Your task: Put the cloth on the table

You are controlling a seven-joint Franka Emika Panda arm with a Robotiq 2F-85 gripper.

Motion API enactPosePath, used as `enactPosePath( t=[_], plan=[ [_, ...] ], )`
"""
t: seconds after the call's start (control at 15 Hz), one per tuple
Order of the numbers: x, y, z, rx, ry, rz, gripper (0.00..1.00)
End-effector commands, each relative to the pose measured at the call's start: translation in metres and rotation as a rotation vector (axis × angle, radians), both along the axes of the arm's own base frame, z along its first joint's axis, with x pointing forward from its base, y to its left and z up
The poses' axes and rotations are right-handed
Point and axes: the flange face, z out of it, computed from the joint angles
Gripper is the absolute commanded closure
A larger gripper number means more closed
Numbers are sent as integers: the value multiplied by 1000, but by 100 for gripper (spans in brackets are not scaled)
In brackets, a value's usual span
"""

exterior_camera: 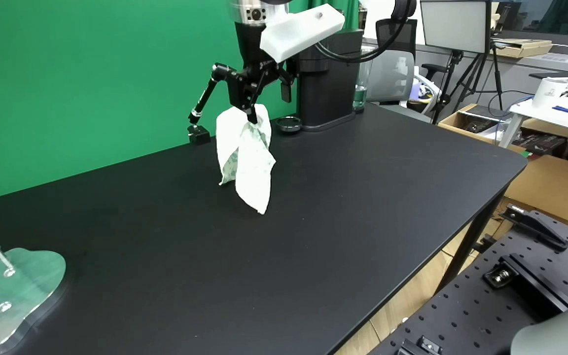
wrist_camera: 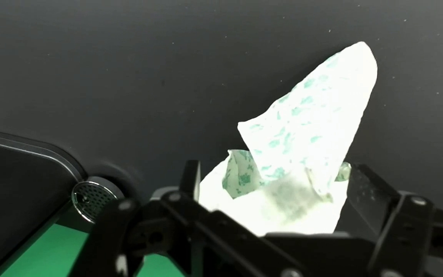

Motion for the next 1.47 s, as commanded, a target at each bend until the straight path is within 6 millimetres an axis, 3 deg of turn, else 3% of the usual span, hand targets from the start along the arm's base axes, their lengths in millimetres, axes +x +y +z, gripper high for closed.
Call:
enactPosePath(
  t=[0.0,0.4,0.67,1.07,1.4],
  plan=[
    [5,4,-7,-12,-11,-17,32],
    [13,8,-10,-29,-39,20,76],
    [15,12,-9,-39,-54,55,99],
    [1,11,6,-13,-60,55,100],
    [-43,12,16,61,1,20,100]
  ],
)
